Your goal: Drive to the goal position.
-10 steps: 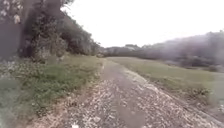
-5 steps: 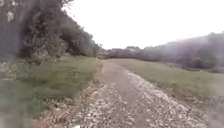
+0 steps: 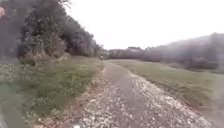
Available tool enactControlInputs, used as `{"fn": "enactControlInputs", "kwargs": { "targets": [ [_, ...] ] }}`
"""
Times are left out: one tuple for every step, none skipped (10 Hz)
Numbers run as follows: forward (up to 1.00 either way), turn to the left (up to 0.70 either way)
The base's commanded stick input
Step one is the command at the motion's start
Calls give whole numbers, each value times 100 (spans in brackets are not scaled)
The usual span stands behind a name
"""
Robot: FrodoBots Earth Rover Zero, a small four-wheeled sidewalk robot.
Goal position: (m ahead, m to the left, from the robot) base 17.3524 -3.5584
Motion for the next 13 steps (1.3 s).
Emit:
{"fn": "enactControlInputs", "kwargs": {
  "targets": [
    [70,0],
    [70,0],
    [70,0],
    [70,0],
    [70,0],
    [70,0],
    [70,0],
    [70,0],
    [70,0],
    [70,0],
    [70,0],
    [70,0],
    [70,-2]
  ]
}}
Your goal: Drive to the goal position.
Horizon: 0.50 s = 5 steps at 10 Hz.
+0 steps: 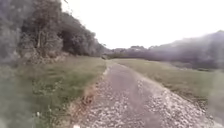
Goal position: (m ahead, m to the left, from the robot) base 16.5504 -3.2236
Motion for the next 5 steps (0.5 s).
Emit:
{"fn": "enactControlInputs", "kwargs": {
  "targets": [
    [70,-8],
    [70,-14],
    [70,-14],
    [70,-14],
    [70,-14]
  ]
}}
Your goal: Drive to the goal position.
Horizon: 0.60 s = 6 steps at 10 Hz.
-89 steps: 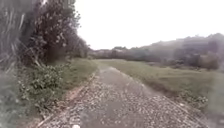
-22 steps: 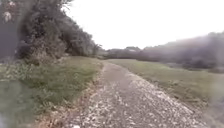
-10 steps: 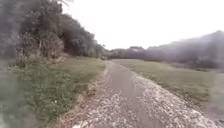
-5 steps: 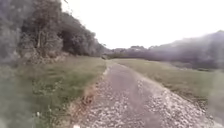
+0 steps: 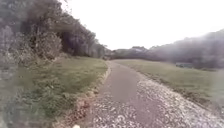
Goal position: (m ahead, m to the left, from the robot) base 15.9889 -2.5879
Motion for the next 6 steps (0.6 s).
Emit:
{"fn": "enactControlInputs", "kwargs": {
  "targets": [
    [70,-14],
    [70,-14],
    [70,-14],
    [70,-14],
    [70,-14],
    [70,-14]
  ]
}}
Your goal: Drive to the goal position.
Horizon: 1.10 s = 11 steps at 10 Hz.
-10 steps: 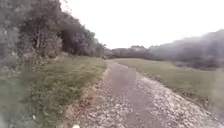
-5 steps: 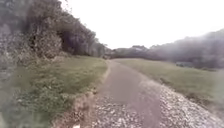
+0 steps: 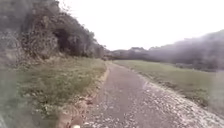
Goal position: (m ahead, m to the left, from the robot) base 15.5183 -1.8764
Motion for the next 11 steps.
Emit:
{"fn": "enactControlInputs", "kwargs": {
  "targets": [
    [70,-14],
    [70,-14],
    [70,-14],
    [70,-14],
    [70,-7],
    [70,-1],
    [70,0],
    [70,0],
    [70,0],
    [70,0],
    [70,0]
  ]
}}
